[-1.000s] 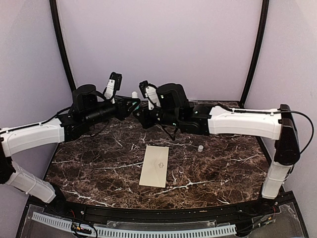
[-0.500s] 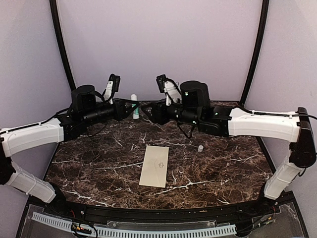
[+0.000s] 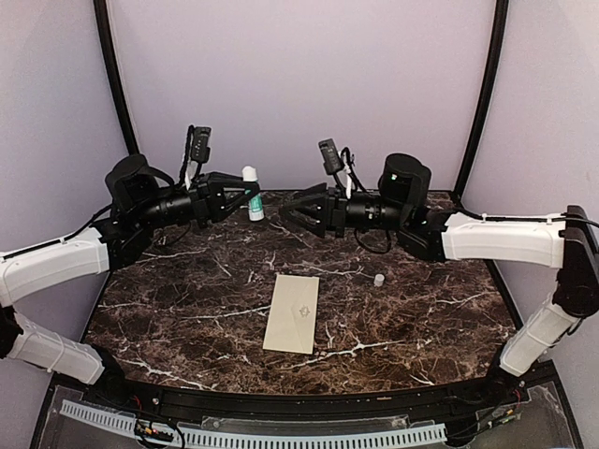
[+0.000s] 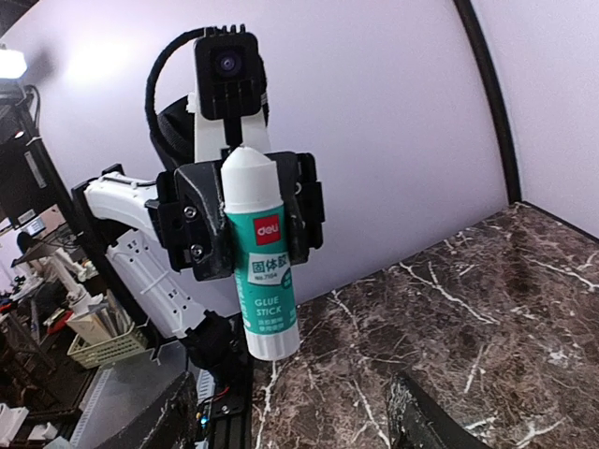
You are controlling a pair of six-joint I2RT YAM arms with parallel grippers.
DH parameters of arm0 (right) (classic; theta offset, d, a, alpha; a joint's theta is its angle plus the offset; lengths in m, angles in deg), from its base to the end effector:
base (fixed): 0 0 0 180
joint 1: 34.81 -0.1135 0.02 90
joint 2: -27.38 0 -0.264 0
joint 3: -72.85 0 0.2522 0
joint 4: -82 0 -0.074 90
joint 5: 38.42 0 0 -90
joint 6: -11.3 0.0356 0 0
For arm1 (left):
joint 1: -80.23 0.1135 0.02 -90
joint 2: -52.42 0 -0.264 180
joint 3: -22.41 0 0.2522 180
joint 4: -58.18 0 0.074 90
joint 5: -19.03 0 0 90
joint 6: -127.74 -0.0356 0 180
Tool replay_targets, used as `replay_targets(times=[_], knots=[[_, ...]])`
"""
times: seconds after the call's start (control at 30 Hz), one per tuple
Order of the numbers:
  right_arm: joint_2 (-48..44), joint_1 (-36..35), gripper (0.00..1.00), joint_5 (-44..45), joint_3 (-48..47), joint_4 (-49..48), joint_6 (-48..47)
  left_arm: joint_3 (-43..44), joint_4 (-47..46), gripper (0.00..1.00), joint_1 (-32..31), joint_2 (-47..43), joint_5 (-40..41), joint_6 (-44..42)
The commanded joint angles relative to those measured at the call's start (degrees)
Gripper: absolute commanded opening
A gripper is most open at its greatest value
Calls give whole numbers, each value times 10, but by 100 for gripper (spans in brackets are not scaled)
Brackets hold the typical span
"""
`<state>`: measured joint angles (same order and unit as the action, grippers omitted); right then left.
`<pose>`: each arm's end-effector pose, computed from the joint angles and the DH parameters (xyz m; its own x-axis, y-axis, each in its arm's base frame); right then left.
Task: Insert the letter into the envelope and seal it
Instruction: Screw the solid glue.
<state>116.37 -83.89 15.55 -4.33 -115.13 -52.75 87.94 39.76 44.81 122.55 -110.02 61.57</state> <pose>0.2230 0.2892 0.3354 -0.3807 0.1011 -0.9192 -0.9210 0.0477 0.3867 0.2155 -0.1808 0.3658 -0.2052 -0.2391 -0.9491 0.9464 0.1987 -0.2547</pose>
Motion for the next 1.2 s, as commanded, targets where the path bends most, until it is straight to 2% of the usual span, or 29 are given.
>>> replay_targets(times=[0.0,0.37,0.53,0.93,1.03,1.17], knots=[[28,-21,64,-97,-40,-55,10,-9,-90,0,0,-10,-115,36],[79,-47,61,-141,-91,-62,21,-8,-113,0,-1,1,-139,55],[91,-52,46,-154,-106,-65,24,-8,-113,0,-2,2,-137,55],[95,-52,17,-152,-97,-96,42,-9,-105,0,-2,0,-130,48],[89,-52,13,-135,-88,-97,37,-10,-92,0,-2,-4,-116,36],[76,-47,11,-110,-73,-92,33,-7,-38,0,-3,-15,-54,-1]])
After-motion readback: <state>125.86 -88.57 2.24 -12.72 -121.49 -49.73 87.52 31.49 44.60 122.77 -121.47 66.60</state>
